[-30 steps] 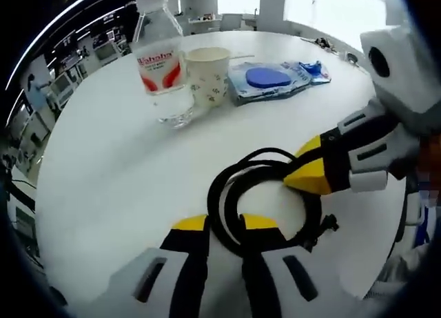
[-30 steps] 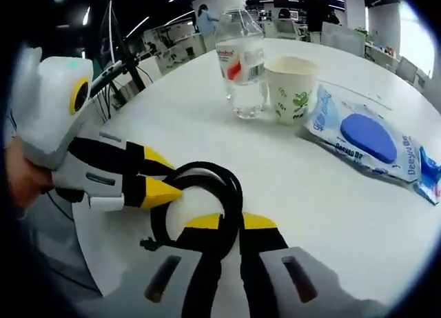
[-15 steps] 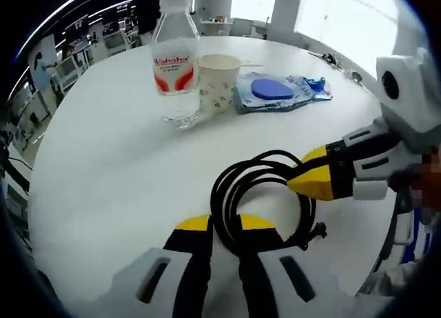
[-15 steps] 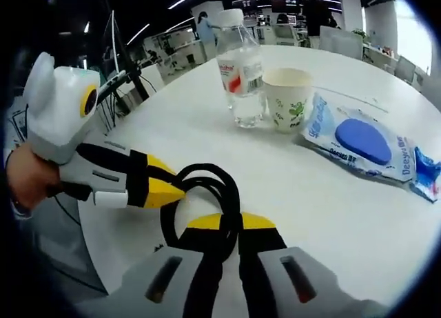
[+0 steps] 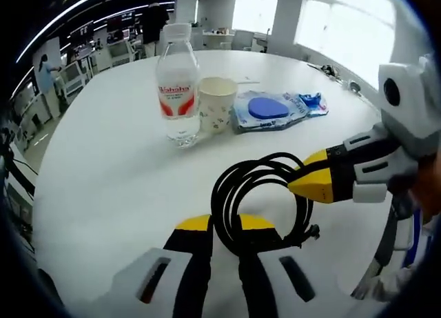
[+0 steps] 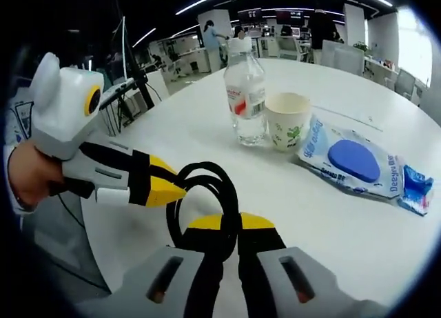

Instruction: Arrange the tabletop items into an orderly group along one side of the table until the central work area is clear of visible clutter.

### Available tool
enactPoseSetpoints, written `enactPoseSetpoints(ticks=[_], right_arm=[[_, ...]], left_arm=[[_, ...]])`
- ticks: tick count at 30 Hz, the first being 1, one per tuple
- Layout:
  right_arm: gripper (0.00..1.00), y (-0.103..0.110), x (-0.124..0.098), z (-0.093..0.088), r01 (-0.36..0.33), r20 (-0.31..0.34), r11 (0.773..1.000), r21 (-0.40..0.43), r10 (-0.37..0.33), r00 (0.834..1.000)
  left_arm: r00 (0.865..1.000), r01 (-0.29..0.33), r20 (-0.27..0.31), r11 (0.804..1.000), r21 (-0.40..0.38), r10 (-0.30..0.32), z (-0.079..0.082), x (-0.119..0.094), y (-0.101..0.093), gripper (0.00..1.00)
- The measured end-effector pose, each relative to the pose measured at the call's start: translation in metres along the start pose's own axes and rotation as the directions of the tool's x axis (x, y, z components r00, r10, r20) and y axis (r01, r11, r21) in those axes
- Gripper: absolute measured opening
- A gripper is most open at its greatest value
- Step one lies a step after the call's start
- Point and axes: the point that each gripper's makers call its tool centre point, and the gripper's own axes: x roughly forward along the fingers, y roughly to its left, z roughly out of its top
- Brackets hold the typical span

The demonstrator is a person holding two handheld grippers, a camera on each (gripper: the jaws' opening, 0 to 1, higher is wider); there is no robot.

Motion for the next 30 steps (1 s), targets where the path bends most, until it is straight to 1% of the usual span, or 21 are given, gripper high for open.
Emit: enactPoseSetpoints(ticks=[11, 18, 24, 30], right_arm=[[0.03, -0.005, -0.025, 0.021, 0.013, 0.065, 1.000, -0.021, -0.012, 0.998], [0.03, -0.007, -0.044, 0.030, 0.024, 0.100, 0.999, -0.034, -0.021, 0.995], [0.03, -0.014, -0.063, 0.036, 0.039, 0.127, 0.999, -0.029, -0.035, 0.991], [0.03, -0.021, -0.085, 0.040, 0.057, 0.155, 0.998, -0.030, -0.052, 0.987]], left_arm=[[0.998, 0.005, 0.058, 1.000, 0.016, -0.006, 0.025, -0.017, -0.011, 0.10], [0.996, 0.013, 0.082, 0.999, 0.034, -0.016, 0.039, -0.026, -0.022, 0.10], [0.994, 0.021, 0.105, 0.998, 0.053, -0.026, 0.051, -0.032, -0.036, 0.10], [0.990, 0.041, 0.129, 0.997, 0.063, -0.049, 0.063, -0.038, -0.055, 0.10]])
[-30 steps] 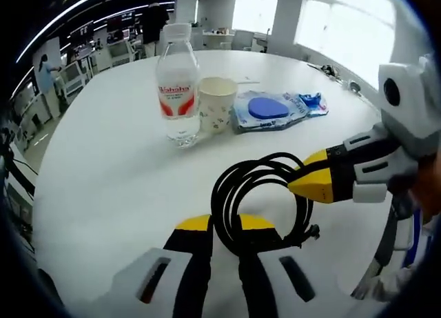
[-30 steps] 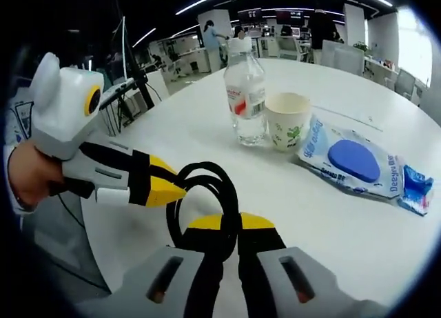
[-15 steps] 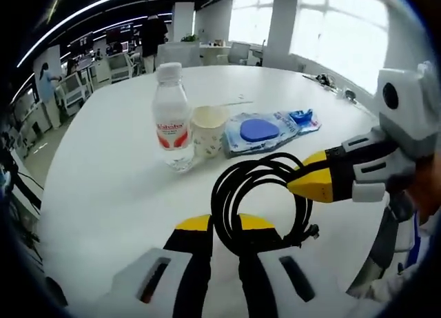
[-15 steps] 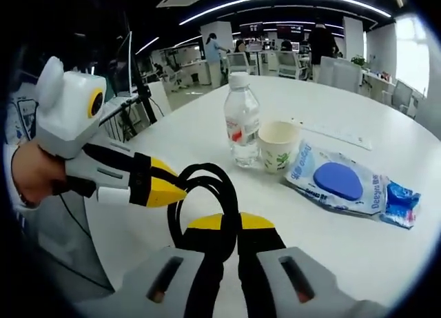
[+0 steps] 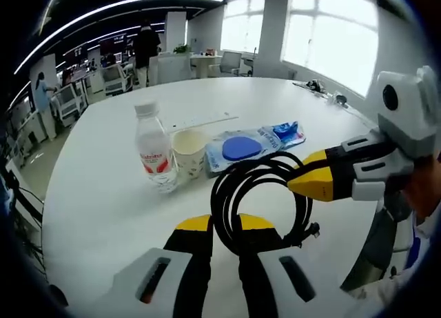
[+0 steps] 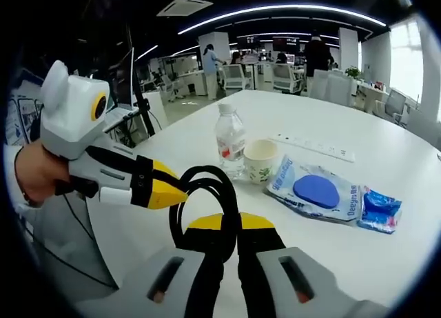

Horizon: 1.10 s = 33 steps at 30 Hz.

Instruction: Arrange the tabletop items into an orderly group along one side of the table until the central work area is clear of visible clutter.

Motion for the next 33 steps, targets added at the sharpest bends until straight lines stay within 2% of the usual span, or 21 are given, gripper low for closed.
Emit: enactPoseSetpoints(ticks=[13, 25, 33], right_arm=[[0.02, -0.032, -0.047, 0.007, 0.060, 0.055, 0.998, 0.015, -0.061, 0.997], [0.02, -0.076, -0.094, 0.010, 0.133, 0.110, 0.990, 0.049, -0.137, 0.984], [0.02, -0.110, -0.124, 0.007, 0.185, 0.130, 0.980, 0.071, -0.192, 0.973]], left_arm=[[0.997, 0.057, 0.047, 0.997, 0.053, -0.060, 0.035, 0.002, -0.048, 0.10], [0.988, 0.122, 0.078, 0.985, 0.119, -0.132, 0.070, 0.013, -0.102, 0.10], [0.980, 0.165, 0.084, 0.973, 0.163, -0.180, 0.090, 0.030, -0.139, 0.11]])
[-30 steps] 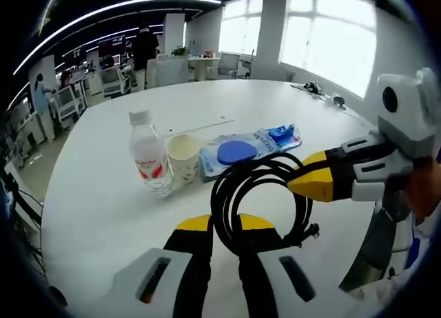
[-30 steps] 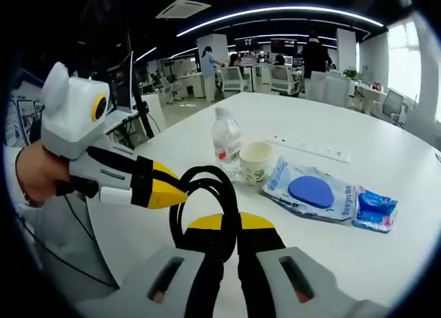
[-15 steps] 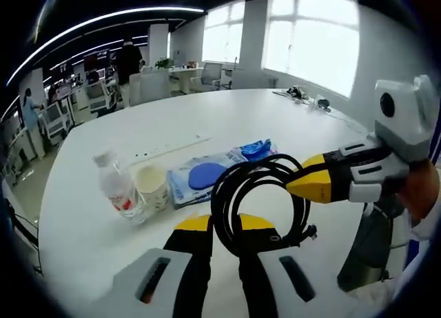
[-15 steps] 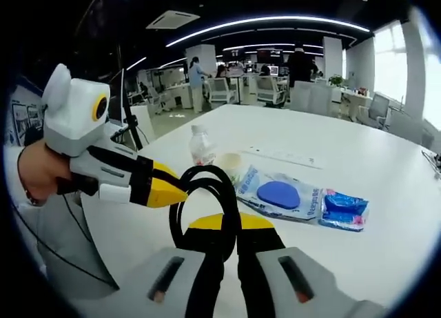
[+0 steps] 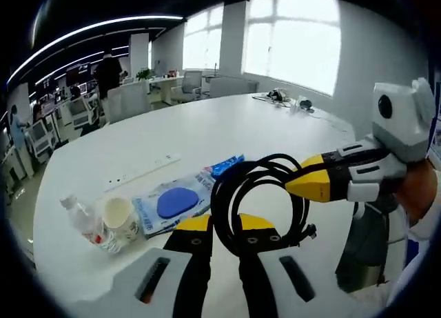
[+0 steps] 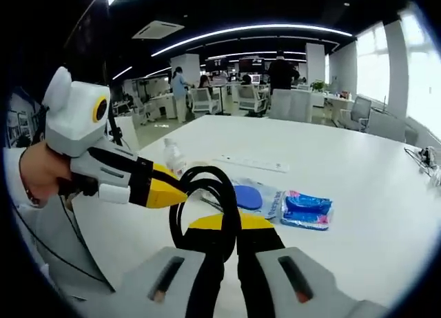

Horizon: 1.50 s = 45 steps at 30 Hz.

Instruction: Arrange the tabletop items into an orderly group along one side of the table until the central work area is clear of visible clutter.

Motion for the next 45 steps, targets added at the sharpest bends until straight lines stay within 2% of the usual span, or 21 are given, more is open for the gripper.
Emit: enactPoseSetpoints(ticks=[10, 21, 35, 45], right_arm=[[0.02, -0.045, -0.018, -0.004, 0.038, 0.003, 0.999, 0.014, -0.038, 0.999], [0.02, -0.084, -0.025, -0.015, 0.048, -0.021, 0.999, 0.014, -0.047, 0.999], [0.02, -0.118, -0.006, -0.041, 0.035, -0.080, 0.998, 0.060, -0.030, 0.996], [0.01, -0.134, 0.020, -0.071, 0.018, -0.136, 0.995, 0.103, -0.004, 0.991]], left_arm=[[0.999, 0.046, 0.006, 0.999, 0.021, -0.047, 0.022, 0.032, -0.035, 0.11], [0.997, 0.078, -0.014, 0.997, 0.012, -0.077, 0.027, 0.063, -0.059, 0.11], [0.991, 0.097, -0.087, 0.994, -0.046, -0.101, 0.011, 0.109, -0.064, 0.11], [0.981, 0.098, -0.161, 0.991, -0.091, -0.112, -0.013, 0.145, -0.057, 0.11]])
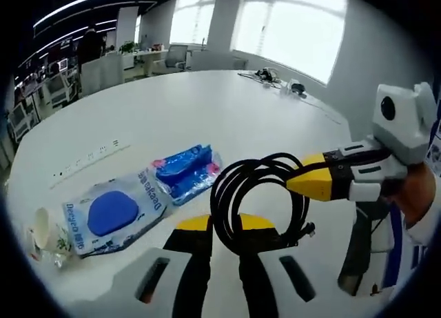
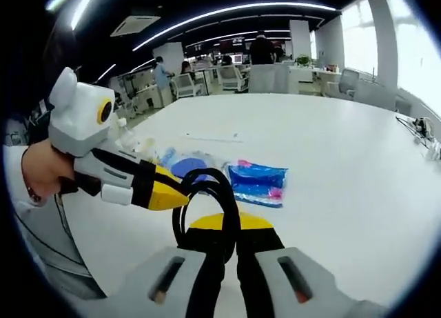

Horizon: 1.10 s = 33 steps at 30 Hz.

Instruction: Arrange the tabletop items into an orderly group along one side of the table until the central work area is clear of visible clutter.

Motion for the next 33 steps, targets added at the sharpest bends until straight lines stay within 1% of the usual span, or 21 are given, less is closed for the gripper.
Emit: enactPoseSetpoints(ticks=[2, 5, 11, 13, 17, 22, 23, 26, 33], right_arm=[[0.01, -0.002, 0.004, -0.004, -0.006, -0.010, 1.000, 0.020, 0.007, 1.000], [0.01, -0.008, 0.013, -0.009, -0.002, -0.023, 1.000, 0.015, 0.002, 1.000], [0.01, -0.019, 0.031, -0.020, -0.007, -0.050, 0.999, 0.051, 0.009, 0.999], [0.01, -0.023, 0.039, -0.025, -0.009, -0.065, 0.998, 0.068, 0.013, 0.998], [0.01, -0.028, 0.052, -0.037, -0.012, -0.100, 0.996, 0.092, 0.021, 0.995], [0.02, -0.031, 0.063, -0.039, -0.022, -0.103, 0.994, 0.108, 0.033, 0.994], [0.01, -0.031, 0.065, -0.042, -0.020, -0.115, 0.994, 0.107, 0.032, 0.993], [0.01, -0.033, 0.069, -0.048, -0.016, -0.127, 0.993, 0.113, 0.031, 0.991], [0.02, -0.046, 0.082, -0.059, -0.003, -0.141, 0.990, 0.143, 0.024, 0.990]], left_arm=[[1.000, 0.001, -0.017, 1.000, -0.010, -0.001, -0.004, 0.007, 0.003, 0.11], [0.999, 0.007, -0.036, 1.000, -0.030, -0.008, -0.009, 0.019, 0.007, 0.11], [0.997, 0.010, -0.076, 0.998, -0.069, -0.015, -0.020, 0.040, 0.015, 0.10], [0.996, 0.011, -0.089, 0.997, -0.080, -0.018, -0.023, 0.045, 0.017, 0.10], [0.991, 0.012, -0.131, 0.994, -0.104, -0.026, -0.034, 0.059, 0.023, 0.11], [0.989, 0.008, -0.148, 0.991, -0.130, -0.027, -0.039, 0.066, 0.030, 0.10], [0.987, 0.011, -0.156, 0.991, -0.133, -0.032, -0.041, 0.070, 0.031, 0.10], [0.986, 0.006, -0.166, 0.990, -0.141, -0.029, -0.044, 0.075, 0.031, 0.11], [0.985, 0.004, -0.172, 0.985, -0.173, -0.035, -0.048, 0.084, 0.034, 0.10]])
